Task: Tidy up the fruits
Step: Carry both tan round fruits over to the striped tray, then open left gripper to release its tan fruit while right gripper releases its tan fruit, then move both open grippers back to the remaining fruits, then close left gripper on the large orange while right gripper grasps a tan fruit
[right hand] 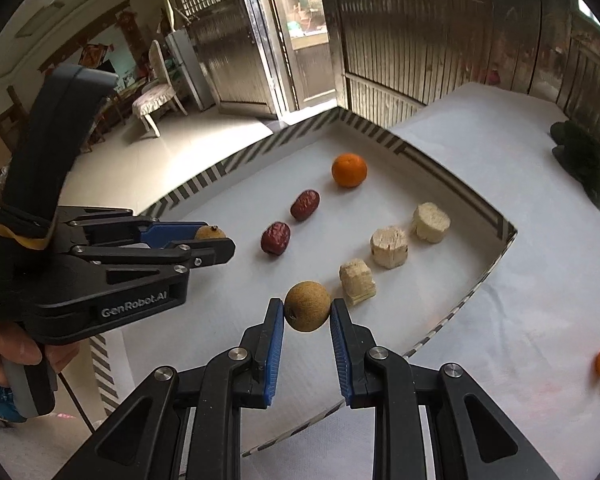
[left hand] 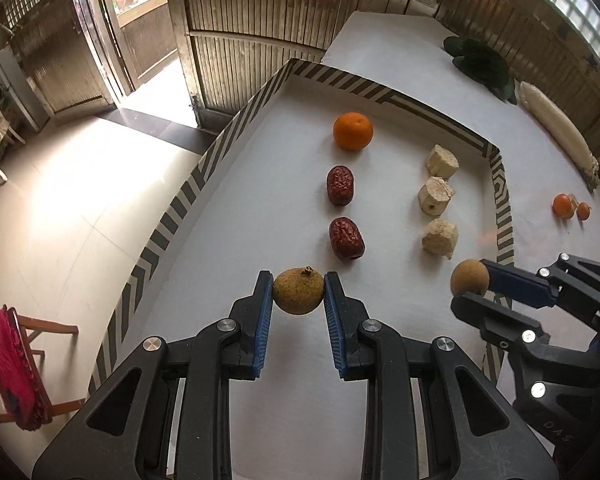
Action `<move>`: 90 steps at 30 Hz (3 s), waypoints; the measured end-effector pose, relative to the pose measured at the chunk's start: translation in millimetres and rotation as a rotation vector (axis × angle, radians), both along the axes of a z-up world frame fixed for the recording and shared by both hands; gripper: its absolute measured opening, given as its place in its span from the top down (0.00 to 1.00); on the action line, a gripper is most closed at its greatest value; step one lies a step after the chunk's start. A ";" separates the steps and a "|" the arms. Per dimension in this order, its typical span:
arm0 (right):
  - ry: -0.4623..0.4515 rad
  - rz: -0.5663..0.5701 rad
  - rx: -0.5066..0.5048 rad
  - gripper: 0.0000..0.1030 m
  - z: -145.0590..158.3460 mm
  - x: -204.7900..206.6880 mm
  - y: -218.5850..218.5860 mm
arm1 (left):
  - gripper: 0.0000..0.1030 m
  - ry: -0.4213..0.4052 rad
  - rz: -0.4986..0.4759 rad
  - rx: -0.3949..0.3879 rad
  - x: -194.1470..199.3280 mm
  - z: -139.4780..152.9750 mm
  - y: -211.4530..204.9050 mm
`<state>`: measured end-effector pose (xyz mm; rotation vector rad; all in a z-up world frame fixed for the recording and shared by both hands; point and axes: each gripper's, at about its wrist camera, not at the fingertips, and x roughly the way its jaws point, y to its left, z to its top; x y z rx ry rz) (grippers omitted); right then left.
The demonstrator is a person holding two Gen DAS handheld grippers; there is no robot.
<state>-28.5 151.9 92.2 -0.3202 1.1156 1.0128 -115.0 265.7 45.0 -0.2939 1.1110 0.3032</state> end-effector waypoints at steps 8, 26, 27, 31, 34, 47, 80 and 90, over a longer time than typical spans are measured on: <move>0.021 -0.007 -0.018 0.78 -12.4 2.7 7.7 | 0.76 0.000 -0.008 0.000 3.1 -2.9 1.5; 0.024 0.006 -0.053 0.78 -24.0 2.6 16.4 | 0.75 0.021 -0.038 0.006 11.1 -13.1 -4.2; 0.025 0.005 -0.054 0.77 -23.8 2.6 16.1 | 0.75 0.022 -0.040 0.010 12.1 -13.5 -5.5; 0.026 -0.008 -0.043 0.75 -18.8 4.0 12.2 | 0.57 0.032 -0.037 0.020 12.9 -14.0 -8.3; 0.020 -0.026 -0.018 0.74 -10.6 7.4 4.9 | 0.47 0.011 -0.030 0.024 12.6 -8.0 -9.6; -0.018 -0.124 0.043 0.72 18.8 18.8 -47.4 | 0.47 -0.051 -0.085 0.054 32.1 23.8 -44.9; 0.017 -0.668 -0.040 0.67 -4.2 80.7 -301.3 | 0.47 -0.073 -0.608 -0.043 188.3 3.7 -274.9; 0.023 -0.697 -0.024 0.67 -15.0 103.8 -313.6 | 0.47 -0.034 -0.676 -0.040 221.1 -22.8 -293.3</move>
